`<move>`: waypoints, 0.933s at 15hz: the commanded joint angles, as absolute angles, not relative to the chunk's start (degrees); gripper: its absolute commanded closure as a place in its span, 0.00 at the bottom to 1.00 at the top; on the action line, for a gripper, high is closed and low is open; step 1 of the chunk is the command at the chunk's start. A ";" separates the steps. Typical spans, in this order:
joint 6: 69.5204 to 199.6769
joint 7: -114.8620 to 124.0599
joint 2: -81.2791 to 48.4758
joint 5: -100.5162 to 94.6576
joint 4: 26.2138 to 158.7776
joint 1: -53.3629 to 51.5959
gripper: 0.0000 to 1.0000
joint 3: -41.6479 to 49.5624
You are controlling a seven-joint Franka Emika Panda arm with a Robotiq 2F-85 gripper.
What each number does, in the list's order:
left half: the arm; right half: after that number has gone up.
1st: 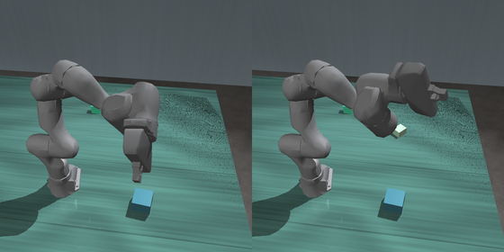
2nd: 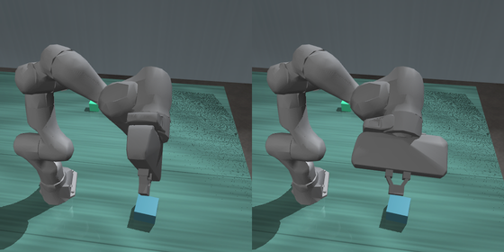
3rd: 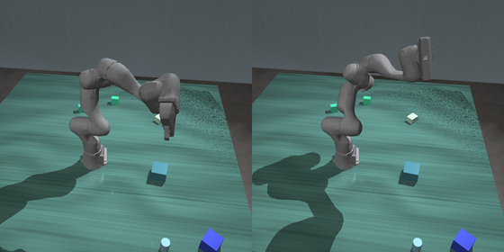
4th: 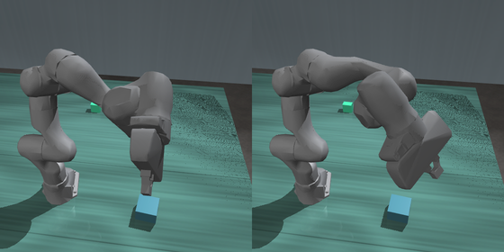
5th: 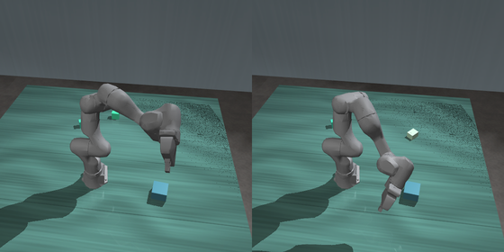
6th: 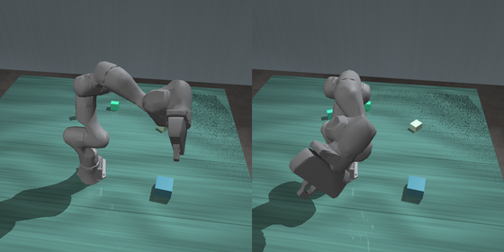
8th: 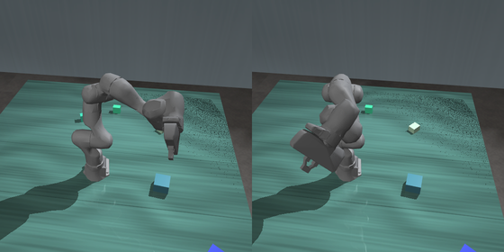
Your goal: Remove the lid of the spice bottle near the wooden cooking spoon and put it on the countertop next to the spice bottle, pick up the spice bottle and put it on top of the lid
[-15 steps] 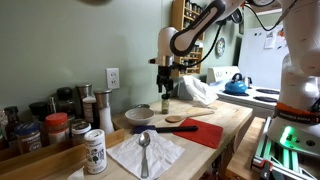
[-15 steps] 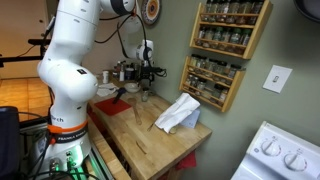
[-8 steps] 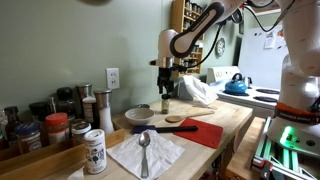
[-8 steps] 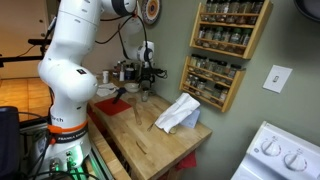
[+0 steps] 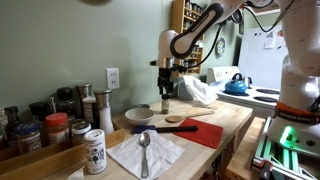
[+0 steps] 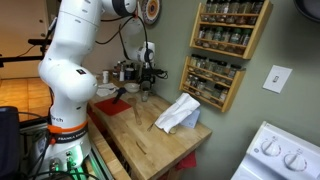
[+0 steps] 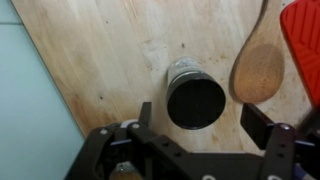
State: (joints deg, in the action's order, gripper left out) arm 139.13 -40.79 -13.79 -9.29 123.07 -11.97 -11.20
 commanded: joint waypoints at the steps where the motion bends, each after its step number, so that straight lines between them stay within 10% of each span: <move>1: 141.01 -40.16 -13.77 -10.48 123.85 -10.99 0.11 -11.86; 14: 140.74 -40.47 -13.47 -10.46 124.47 -10.07 0.25 -11.66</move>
State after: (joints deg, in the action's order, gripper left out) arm 140.15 -40.78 -13.79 -9.29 123.33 -10.90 -11.20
